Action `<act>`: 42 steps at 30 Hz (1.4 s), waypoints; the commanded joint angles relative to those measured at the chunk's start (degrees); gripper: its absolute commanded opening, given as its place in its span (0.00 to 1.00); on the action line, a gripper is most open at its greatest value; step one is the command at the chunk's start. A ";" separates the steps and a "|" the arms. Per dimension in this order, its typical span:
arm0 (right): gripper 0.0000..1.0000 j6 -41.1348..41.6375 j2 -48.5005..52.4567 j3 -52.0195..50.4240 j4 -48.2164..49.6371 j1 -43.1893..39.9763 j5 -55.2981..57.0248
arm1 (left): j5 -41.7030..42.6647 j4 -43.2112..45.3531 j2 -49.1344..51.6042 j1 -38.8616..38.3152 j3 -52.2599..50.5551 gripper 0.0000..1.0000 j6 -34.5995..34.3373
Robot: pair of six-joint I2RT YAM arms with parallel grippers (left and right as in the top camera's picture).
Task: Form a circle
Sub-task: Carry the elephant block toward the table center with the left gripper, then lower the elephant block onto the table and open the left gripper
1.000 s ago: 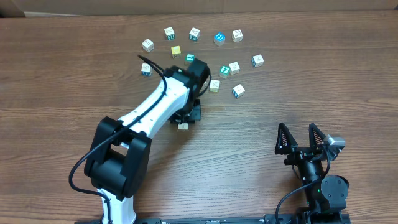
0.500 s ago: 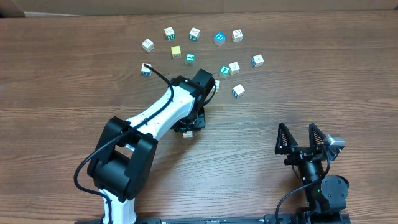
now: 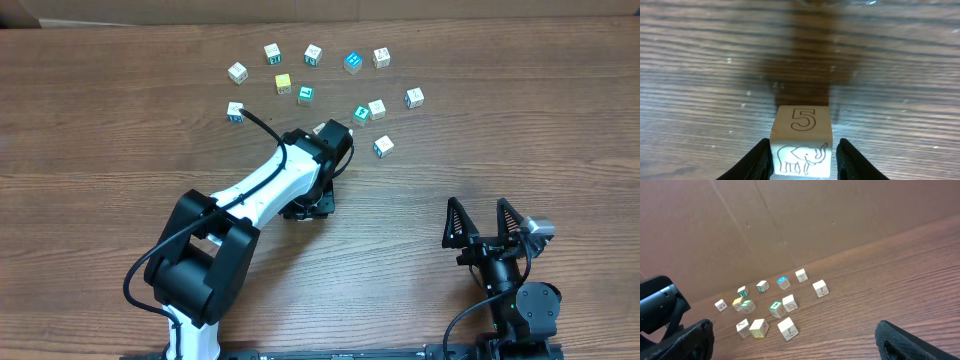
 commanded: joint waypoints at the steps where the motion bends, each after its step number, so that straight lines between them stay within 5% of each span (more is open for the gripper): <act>1: 1.00 -0.61 -0.44 -0.59 0.15 -0.44 -0.33 | 0.26 0.94 0.52 -0.52 -0.39 0.38 -1.05; 15: 1.00 -0.61 -0.44 -0.59 0.15 -0.44 -0.33 | 0.28 0.70 0.52 -0.52 -0.37 0.36 -0.90; 24: 1.00 -0.63 -0.46 -0.59 0.15 -0.44 -0.33 | 0.28 0.66 0.52 -0.52 -0.39 0.53 -0.74; 30: 1.00 -0.63 -0.46 -0.59 0.15 -0.44 -0.33 | 0.31 0.61 0.52 -0.52 -0.39 0.38 -0.74; 42: 1.00 -0.63 -0.44 -0.59 0.15 -0.44 -0.33 | 0.28 1.01 0.52 -0.55 -0.39 0.31 -0.07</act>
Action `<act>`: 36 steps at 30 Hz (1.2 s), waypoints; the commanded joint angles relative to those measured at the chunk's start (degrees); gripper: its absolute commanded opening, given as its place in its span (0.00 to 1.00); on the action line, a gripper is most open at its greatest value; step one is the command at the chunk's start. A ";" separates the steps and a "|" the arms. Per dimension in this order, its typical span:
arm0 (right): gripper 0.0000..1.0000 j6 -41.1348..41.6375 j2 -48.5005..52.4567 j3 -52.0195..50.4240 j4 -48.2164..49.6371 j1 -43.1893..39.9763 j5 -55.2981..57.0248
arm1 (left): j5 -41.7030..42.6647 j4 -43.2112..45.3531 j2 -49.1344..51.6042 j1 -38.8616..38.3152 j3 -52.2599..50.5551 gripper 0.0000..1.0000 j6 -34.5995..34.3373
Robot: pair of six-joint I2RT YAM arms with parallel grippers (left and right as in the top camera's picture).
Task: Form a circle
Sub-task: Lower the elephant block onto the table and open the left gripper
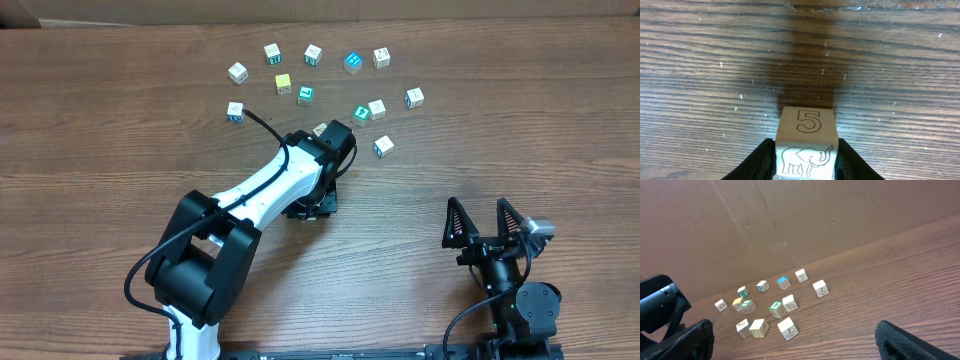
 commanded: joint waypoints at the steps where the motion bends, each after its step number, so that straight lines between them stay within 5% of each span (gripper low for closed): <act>1: 1.00 -0.66 -0.44 -0.59 0.15 -0.44 -0.35 | 0.11 0.15 0.52 -0.24 -0.39 0.29 0.13; 15: 1.00 -0.68 -0.46 -0.59 0.15 -0.44 -0.35 | 2.78 0.87 0.52 -0.22 -0.39 0.24 0.26; 24: 1.00 -0.66 -0.44 -0.59 0.15 -0.44 -0.35 | 2.62 1.01 0.52 -0.22 -0.39 0.55 1.33; 36: 1.00 -0.68 -0.46 -0.59 0.15 -0.44 -0.35 | 2.64 1.03 0.52 -0.22 -0.39 0.56 1.84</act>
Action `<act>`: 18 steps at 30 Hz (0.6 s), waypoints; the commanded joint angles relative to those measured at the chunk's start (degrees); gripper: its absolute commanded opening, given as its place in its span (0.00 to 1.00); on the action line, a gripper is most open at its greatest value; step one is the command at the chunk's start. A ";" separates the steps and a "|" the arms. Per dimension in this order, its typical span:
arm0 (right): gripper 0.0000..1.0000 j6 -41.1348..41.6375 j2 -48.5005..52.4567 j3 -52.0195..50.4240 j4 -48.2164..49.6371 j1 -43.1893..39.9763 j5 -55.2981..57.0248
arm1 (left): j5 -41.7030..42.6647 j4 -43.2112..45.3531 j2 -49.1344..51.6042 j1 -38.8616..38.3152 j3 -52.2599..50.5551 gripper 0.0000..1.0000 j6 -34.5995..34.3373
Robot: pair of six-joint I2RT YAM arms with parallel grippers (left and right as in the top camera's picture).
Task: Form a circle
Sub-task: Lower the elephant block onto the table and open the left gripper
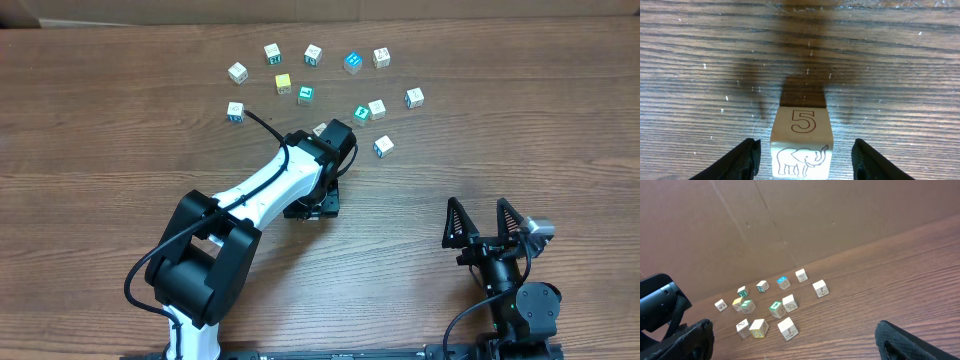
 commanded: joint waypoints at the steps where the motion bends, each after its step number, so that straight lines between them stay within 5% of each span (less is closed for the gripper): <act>1: 1.00 -0.68 -0.46 -0.59 0.17 -0.44 -0.31 | 0.66 0.04 0.52 -0.22 -0.37 0.57 1.42; 18: 1.00 -0.68 -0.46 -0.59 0.17 -0.44 -0.31 | 0.63 0.09 0.52 -0.20 -0.37 0.64 2.29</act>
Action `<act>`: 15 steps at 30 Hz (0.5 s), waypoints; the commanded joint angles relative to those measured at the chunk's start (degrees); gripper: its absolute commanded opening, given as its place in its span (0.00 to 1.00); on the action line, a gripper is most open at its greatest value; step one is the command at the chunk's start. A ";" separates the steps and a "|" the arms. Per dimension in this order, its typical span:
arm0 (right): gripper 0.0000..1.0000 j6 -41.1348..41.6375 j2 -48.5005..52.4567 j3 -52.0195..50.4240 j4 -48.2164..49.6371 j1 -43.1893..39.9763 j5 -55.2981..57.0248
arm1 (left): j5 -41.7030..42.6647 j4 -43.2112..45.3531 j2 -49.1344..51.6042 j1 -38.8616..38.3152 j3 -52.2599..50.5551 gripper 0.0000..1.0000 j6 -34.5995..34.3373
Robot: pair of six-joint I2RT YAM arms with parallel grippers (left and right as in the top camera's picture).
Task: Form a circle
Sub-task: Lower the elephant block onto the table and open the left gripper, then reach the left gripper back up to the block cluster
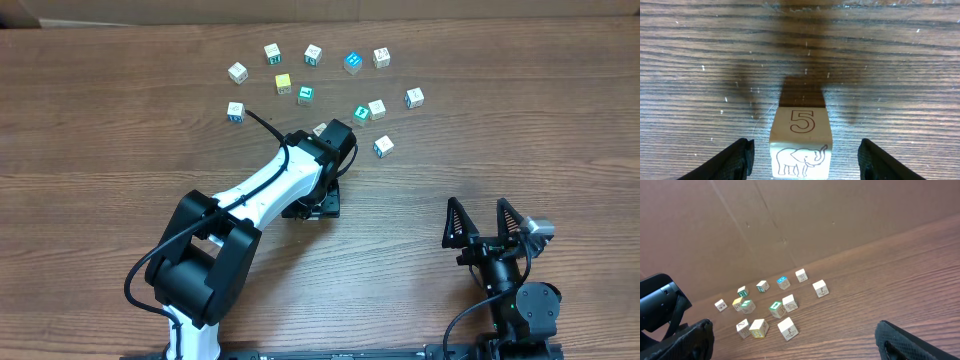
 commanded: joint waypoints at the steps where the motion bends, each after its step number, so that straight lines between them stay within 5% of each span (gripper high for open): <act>1: 1.00 -0.63 -0.44 -0.59 0.22 -0.44 -0.33 | 0.57 0.07 0.52 -0.20 -0.35 0.64 1.14; 9: 1.00 -0.66 -0.46 -0.59 0.22 -0.44 -0.33 | -1.49 -0.24 0.52 0.57 2.14 0.64 3.98; 15: 1.00 -0.66 -0.46 -0.59 0.22 -0.44 -0.33 | -1.22 -4.68 0.52 4.13 18.43 0.60 8.33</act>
